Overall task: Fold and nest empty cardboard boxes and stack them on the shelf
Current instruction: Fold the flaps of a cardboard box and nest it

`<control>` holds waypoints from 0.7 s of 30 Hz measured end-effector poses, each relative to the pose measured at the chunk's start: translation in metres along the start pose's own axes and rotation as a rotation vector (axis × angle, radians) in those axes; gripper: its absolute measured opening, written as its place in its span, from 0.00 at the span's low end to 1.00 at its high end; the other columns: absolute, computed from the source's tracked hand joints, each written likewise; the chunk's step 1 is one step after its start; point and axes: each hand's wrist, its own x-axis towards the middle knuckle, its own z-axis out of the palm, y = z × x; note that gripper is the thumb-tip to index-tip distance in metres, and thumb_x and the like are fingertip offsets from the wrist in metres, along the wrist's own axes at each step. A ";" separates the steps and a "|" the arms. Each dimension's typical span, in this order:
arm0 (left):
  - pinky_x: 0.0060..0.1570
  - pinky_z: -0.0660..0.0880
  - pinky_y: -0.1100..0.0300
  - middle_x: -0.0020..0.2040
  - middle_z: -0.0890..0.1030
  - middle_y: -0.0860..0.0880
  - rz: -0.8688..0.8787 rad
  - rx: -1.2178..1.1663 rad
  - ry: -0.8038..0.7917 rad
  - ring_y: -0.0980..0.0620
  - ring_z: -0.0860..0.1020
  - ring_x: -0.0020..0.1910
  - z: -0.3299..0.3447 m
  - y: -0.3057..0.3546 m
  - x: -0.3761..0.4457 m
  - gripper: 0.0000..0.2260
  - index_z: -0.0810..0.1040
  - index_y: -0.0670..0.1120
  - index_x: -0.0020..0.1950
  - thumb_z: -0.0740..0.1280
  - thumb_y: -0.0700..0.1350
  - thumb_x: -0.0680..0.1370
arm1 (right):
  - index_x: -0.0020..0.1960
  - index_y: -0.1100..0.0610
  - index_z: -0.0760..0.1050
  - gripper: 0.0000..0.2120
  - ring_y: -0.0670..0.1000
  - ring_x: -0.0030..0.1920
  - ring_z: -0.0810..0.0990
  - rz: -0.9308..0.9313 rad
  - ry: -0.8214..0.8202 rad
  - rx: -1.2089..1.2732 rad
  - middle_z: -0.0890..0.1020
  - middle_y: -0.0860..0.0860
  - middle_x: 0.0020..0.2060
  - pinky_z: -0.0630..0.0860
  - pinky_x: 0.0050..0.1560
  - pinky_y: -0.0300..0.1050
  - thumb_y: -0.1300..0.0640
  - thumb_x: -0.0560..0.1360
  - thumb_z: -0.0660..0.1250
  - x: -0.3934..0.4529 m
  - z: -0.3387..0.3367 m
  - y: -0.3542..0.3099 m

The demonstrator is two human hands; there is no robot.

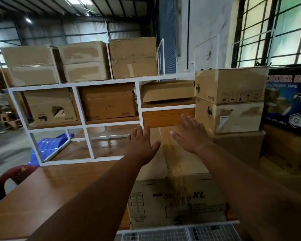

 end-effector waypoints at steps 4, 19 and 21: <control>0.79 0.59 0.31 0.83 0.63 0.42 -0.015 0.093 -0.196 0.37 0.60 0.83 0.040 -0.007 -0.036 0.37 0.62 0.52 0.82 0.53 0.74 0.80 | 0.82 0.40 0.62 0.35 0.62 0.84 0.56 0.114 -0.196 -0.027 0.55 0.51 0.86 0.58 0.80 0.72 0.25 0.81 0.48 -0.036 0.037 0.022; 0.67 0.69 0.31 0.80 0.65 0.39 -0.172 0.171 -0.324 0.33 0.62 0.79 0.078 -0.016 -0.070 0.37 0.58 0.61 0.81 0.41 0.78 0.77 | 0.73 0.51 0.70 0.34 0.69 0.68 0.72 0.610 -0.203 0.052 0.71 0.65 0.70 0.71 0.66 0.65 0.29 0.77 0.56 -0.076 0.092 0.070; 0.68 0.68 0.32 0.81 0.64 0.39 -0.180 0.164 -0.342 0.33 0.61 0.79 0.078 -0.018 -0.070 0.37 0.57 0.61 0.81 0.41 0.78 0.77 | 0.75 0.54 0.69 0.35 0.68 0.65 0.75 0.647 -0.207 0.100 0.73 0.64 0.67 0.74 0.65 0.63 0.31 0.77 0.59 -0.070 0.091 0.075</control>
